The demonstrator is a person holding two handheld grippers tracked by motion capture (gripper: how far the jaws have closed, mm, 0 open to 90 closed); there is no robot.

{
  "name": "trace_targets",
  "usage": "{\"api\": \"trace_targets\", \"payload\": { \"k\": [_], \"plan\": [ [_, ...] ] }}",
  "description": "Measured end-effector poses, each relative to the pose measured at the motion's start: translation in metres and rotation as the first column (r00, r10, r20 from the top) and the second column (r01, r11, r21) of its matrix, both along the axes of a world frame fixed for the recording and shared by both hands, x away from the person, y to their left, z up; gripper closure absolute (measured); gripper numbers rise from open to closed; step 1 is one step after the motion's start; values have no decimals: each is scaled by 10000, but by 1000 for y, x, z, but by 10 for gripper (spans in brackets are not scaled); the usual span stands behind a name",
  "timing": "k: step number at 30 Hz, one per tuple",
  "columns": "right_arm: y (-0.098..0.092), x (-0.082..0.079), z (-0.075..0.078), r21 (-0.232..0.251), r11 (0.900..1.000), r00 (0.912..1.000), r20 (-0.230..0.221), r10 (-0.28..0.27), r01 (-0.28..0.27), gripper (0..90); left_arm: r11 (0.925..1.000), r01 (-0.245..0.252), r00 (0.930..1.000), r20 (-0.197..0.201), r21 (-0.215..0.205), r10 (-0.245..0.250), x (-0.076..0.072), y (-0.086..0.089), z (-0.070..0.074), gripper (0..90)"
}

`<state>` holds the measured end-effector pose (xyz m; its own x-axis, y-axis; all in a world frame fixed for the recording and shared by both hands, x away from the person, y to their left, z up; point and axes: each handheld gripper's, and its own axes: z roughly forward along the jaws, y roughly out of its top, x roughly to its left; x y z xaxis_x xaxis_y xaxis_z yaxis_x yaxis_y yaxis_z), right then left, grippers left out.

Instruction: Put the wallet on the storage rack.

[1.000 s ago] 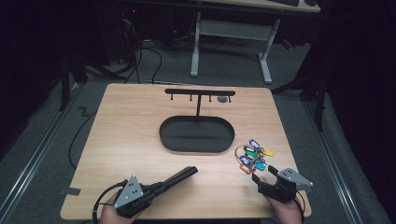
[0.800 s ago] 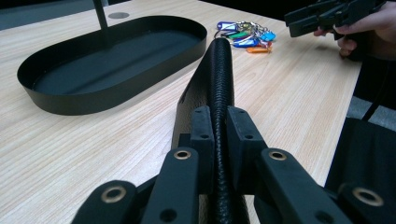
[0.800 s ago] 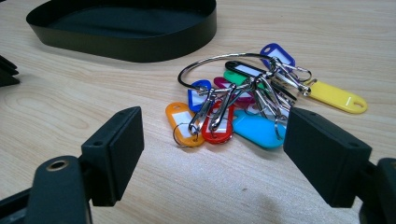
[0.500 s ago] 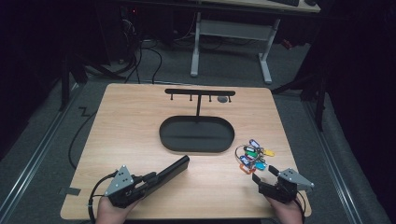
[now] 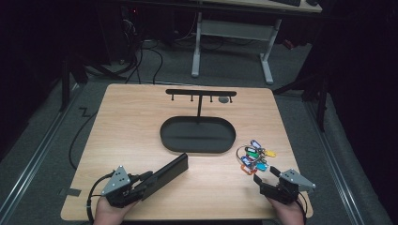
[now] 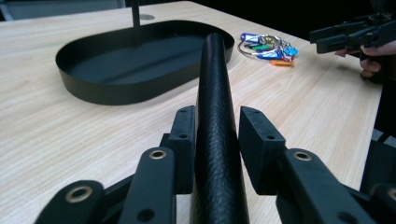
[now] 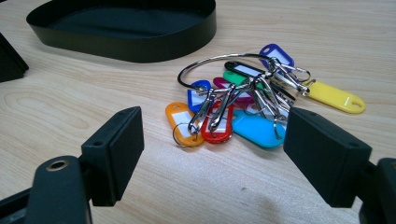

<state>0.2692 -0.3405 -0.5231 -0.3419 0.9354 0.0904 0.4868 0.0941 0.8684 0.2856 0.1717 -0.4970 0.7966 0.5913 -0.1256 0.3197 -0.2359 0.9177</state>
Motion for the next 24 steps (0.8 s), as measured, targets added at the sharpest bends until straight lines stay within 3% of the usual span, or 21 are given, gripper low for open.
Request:
{"api": "trace_targets", "payload": {
  "k": [6,9,14,20,24],
  "plan": [
    [2,0,0,-67,9999,10000,19,83,-82,205,9998,-9,10000,4,173,9,-2,0,0,608],
    [2,1,-1,-8,10000,10000,-33,64,-64,205,9968,-179,9996,248,774,161,-3,-2,1,590],
    [2,2,-1,-4,10000,10000,-35,91,-91,205,9928,-80,9993,362,1194,37,-4,-6,-1,596],
    [0,1,-1,285,9995,9998,-110,-162,165,205,9769,77,9988,448,2136,-176,-5,-15,5,631],
    [1,3,1,181,9998,10000,-1,-9,9,205,9669,283,9992,197,2537,-344,0,-17,10,656]
  ]
}}
